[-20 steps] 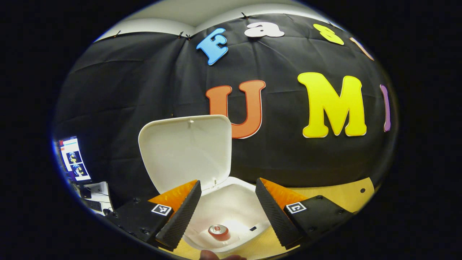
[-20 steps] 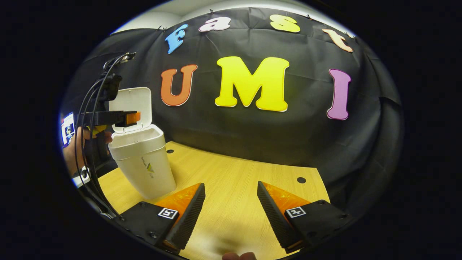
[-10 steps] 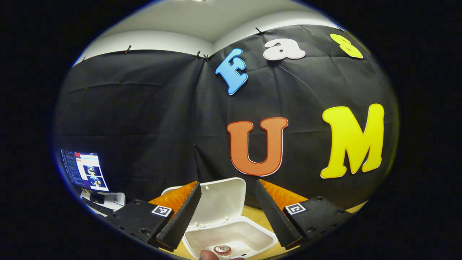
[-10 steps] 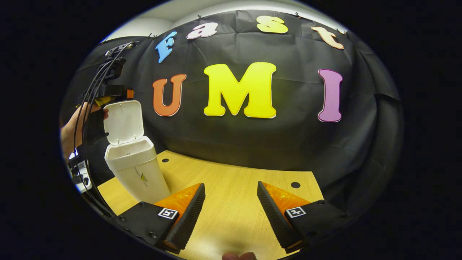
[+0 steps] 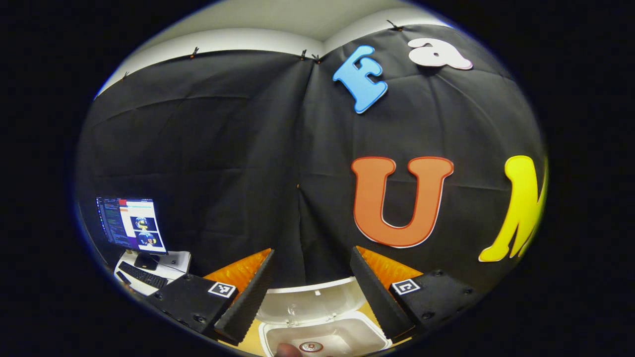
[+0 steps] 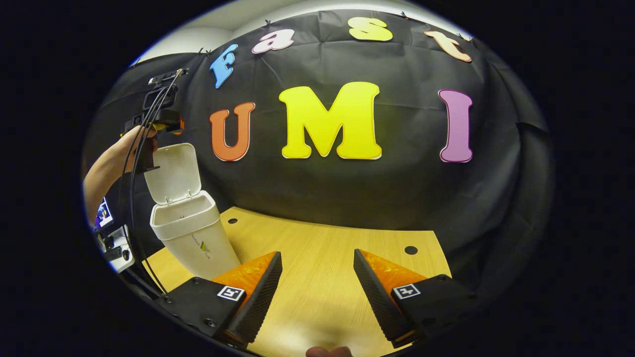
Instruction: Press the lid of the desktop garbage bin to open it, pick up the crumpled paper on the desktop and throw it into the bin, then pick up the pop can on the desktop and drop it into the bin, and finally close the garbage bin lid.
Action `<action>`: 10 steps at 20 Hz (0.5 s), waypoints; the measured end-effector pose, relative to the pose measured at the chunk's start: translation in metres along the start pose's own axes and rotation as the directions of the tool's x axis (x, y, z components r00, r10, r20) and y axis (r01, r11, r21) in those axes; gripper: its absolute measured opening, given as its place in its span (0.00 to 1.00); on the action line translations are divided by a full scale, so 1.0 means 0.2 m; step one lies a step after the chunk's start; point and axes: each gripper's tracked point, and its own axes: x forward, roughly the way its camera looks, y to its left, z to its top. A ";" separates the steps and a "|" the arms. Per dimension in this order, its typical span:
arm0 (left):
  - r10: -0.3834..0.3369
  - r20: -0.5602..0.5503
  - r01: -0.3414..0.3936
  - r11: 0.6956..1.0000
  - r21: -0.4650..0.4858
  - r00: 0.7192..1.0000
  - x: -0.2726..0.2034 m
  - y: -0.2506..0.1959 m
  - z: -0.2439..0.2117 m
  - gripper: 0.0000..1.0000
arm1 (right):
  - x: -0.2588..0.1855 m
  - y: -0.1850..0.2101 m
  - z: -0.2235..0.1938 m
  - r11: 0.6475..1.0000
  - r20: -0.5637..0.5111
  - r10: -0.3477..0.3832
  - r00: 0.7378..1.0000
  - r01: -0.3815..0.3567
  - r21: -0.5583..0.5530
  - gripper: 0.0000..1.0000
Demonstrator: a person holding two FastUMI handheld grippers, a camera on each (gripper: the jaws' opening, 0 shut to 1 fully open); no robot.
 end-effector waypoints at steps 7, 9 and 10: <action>0.023 -0.113 -0.020 1.000 0.023 0.993 0.00 -0.02 -0.13 0.98 | -0.01 -0.01 0.01 1.000 0.011 -0.004 1.000 0.004 -0.003 0.92; 0.000 -0.132 -0.001 1.000 -0.003 0.991 -0.11 -0.05 -0.19 0.98 | -0.02 -0.01 -0.01 1.000 0.010 0.007 1.000 -0.007 0.009 0.93; -0.012 -0.132 0.011 1.000 -0.009 0.991 -0.16 -0.07 -0.22 0.98 | -0.02 0.00 -0.01 1.000 0.013 0.013 1.000 -0.013 0.017 0.92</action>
